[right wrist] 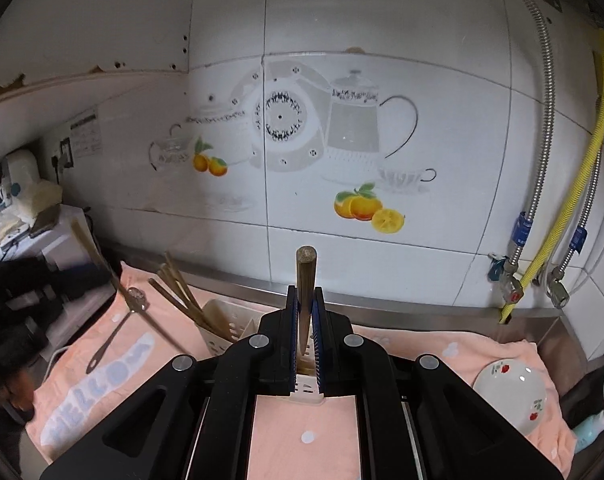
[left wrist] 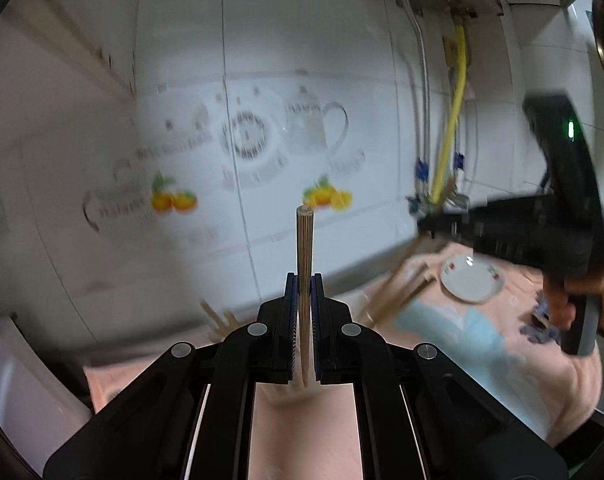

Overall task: Organize utensils
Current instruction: 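Lift both held chopsticks upright and lower them into the white holder, then open both grippers and pull them back from the holder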

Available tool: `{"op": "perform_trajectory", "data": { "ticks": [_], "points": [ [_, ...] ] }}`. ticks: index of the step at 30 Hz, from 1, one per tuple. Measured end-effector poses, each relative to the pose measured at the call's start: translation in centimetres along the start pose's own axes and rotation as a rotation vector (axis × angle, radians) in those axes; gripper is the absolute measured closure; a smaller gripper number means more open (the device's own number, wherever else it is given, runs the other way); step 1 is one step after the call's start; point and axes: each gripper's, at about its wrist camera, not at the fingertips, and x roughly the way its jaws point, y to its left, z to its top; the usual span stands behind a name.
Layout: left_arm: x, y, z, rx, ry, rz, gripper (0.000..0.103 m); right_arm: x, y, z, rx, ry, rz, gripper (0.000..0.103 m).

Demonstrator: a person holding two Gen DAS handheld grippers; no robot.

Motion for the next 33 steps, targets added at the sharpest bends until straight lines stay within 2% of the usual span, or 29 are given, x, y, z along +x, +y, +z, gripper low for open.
{"op": "perform_trajectory", "data": {
  "ticks": [5, 9, 20, 26, 28, 30, 32, 33],
  "points": [
    [1.0, 1.0, 1.9, -0.017, -0.036, 0.031, 0.098, 1.7, 0.1, -0.5, 0.004, 0.024, 0.003, 0.096],
    [2.6, 2.3, 1.9, -0.071, -0.045, 0.049, 0.098, 3.2, -0.1, -0.9, 0.003, 0.054, 0.002, 0.096],
    [6.9, 4.5, -1.5, -0.155, 0.057, 0.043, 0.097, 5.5, -0.1, -2.1, 0.013, 0.099, 0.011, 0.096],
    [7.1, 4.6, -2.2, -0.156, 0.067, 0.046, 0.096, 5.4, -0.2, -2.1, 0.025, 0.094, 0.006, 0.095],
    [6.9, 4.5, -2.2, -0.153, 0.064, 0.046, 0.092, 5.2, -0.3, -2.1, 0.025, 0.089, 0.007, 0.091],
    [6.5, 4.4, -2.2, -0.153, 0.057, 0.054, 0.076, 4.8, -0.2, -2.1, 0.021, 0.08, 0.003, 0.08],
    [6.0, 4.3, -2.2, -0.155, 0.051, 0.057, 0.071, 4.3, -0.1, -2.1, 0.013, 0.069, -0.006, 0.078],
    [5.7, 4.3, -2.3, -0.158, 0.047, 0.058, 0.065, 4.1, -0.1, -2.2, 0.011, 0.065, -0.006, 0.076]
  ]
}}
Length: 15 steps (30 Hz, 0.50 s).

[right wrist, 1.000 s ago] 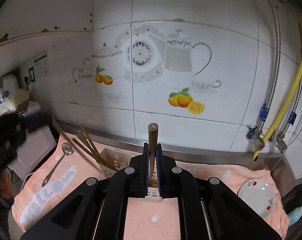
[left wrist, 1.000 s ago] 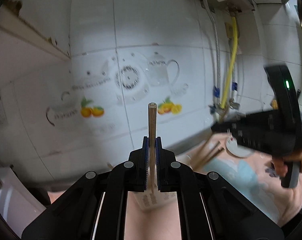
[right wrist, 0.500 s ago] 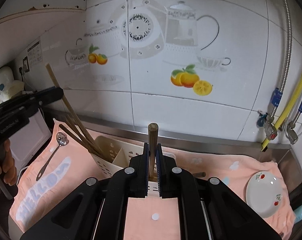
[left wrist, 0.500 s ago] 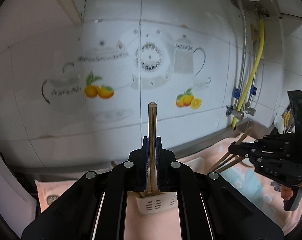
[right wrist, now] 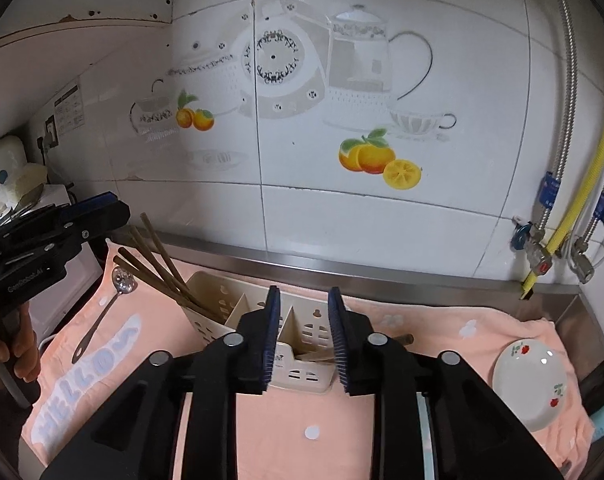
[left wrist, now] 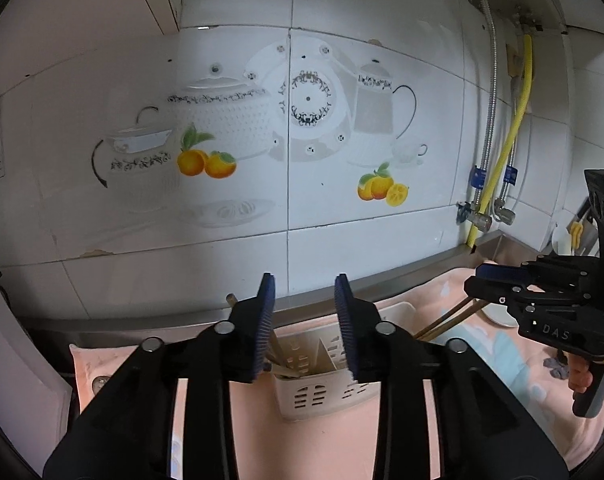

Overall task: Organize utensils
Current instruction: 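Open both grippers and pull them back from the holder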

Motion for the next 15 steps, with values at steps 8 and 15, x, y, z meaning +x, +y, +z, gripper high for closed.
{"op": "perform_trajectory", "data": {
  "ticks": [8, 15],
  "points": [
    [-2.7, -0.1, -1.3, -0.013, -0.021, 0.007, 0.043, -2.5, 0.7, -1.6, -0.005, -0.048, 0.011, 0.051],
    [-4.9, -0.1, -4.0, -0.021, -0.021, 0.024, 0.013, -4.1, 1.9, -4.2, -0.014, -0.069, 0.004, 0.029]
  ]
}}
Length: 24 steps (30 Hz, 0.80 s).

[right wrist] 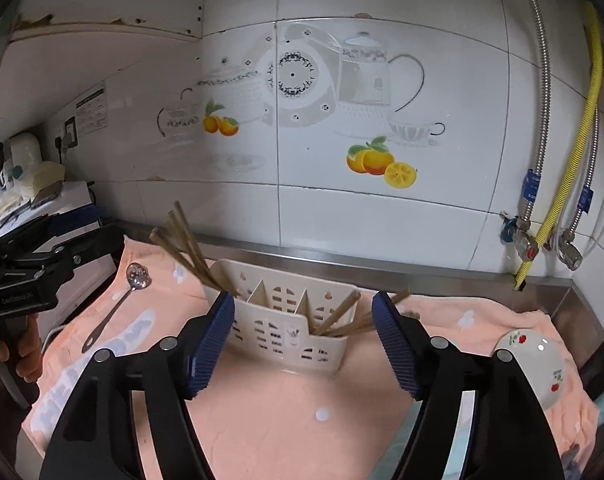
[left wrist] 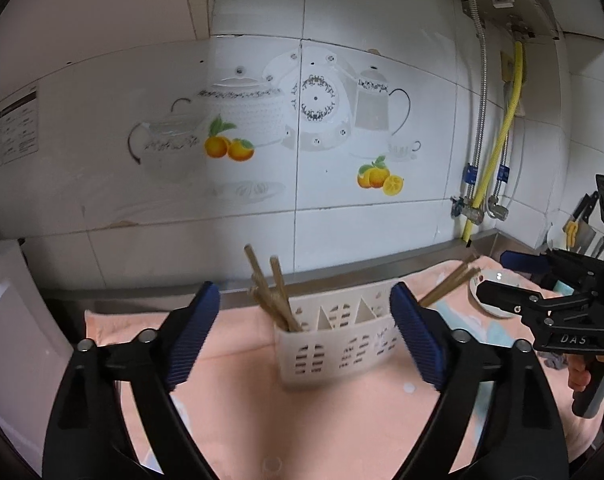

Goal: Organize utensils

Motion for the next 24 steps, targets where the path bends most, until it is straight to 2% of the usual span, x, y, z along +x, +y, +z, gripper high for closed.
{"op": "perform_trajectory", "data": {
  "ticks": [3, 5, 9, 15, 24],
  "points": [
    [-0.8, 0.2, -1.2, -0.006, 0.003, 0.005, 0.005, -0.6, 0.5, -1.3, -0.007, -0.006, -0.011, 0.022],
    [-1.3, 0.3, -2.1, -0.011, 0.015, 0.004, 0.005, -1.0, 0.9, -2.2, -0.012, -0.011, -0.02, 0.017],
    [-1.9, 0.8, -3.5, -0.029, 0.041, 0.012, 0.005, -1.6, 1.5, -3.8, -0.018, -0.006, -0.027, 0.014],
    [-3.1, 1.3, -5.8, -0.065, 0.068, 0.04, 0.005, -2.6, 2.4, -5.9, -0.027, -0.001, -0.039, 0.012],
    [-4.8, 0.0, -9.5, -0.028, 0.118, 0.109, 0.005, -4.1, 3.5, -9.1, -0.021, 0.005, -0.06, 0.009]
  ]
}}
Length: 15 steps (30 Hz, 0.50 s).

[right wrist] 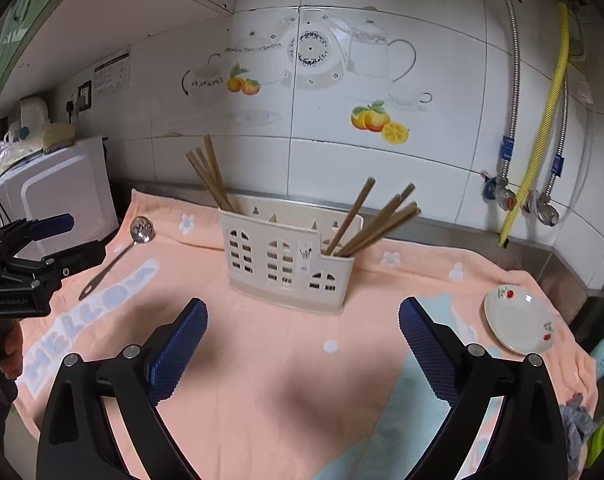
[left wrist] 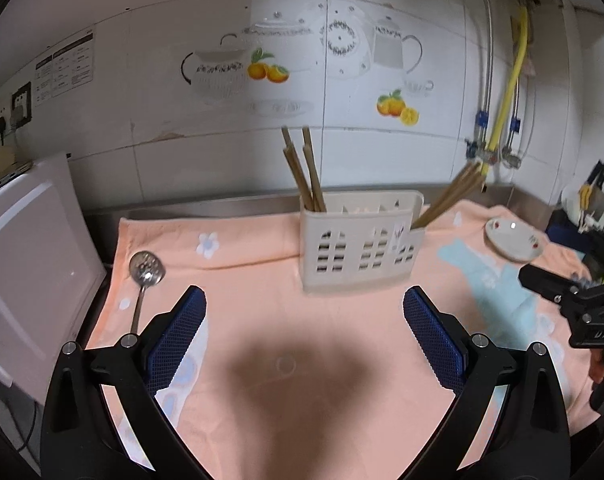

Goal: Organize utensils

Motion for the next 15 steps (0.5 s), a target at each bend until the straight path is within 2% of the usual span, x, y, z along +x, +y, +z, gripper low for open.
{"op": "perform_trajectory", "data": {
  "ticks": [11, 15],
  "points": [
    [-1.3, -1.4, -2.8, -0.004, 0.037, 0.012, 0.005, -2.4, -1.0, -3.4, 0.098, 0.003, 0.017, 0.008],
    [-1.7, -1.7, -3.4, -0.028, 0.037, -0.006, 0.005, -3.3, -1.0, -4.0, 0.084, -0.004, -0.009, 0.007]
  ]
}}
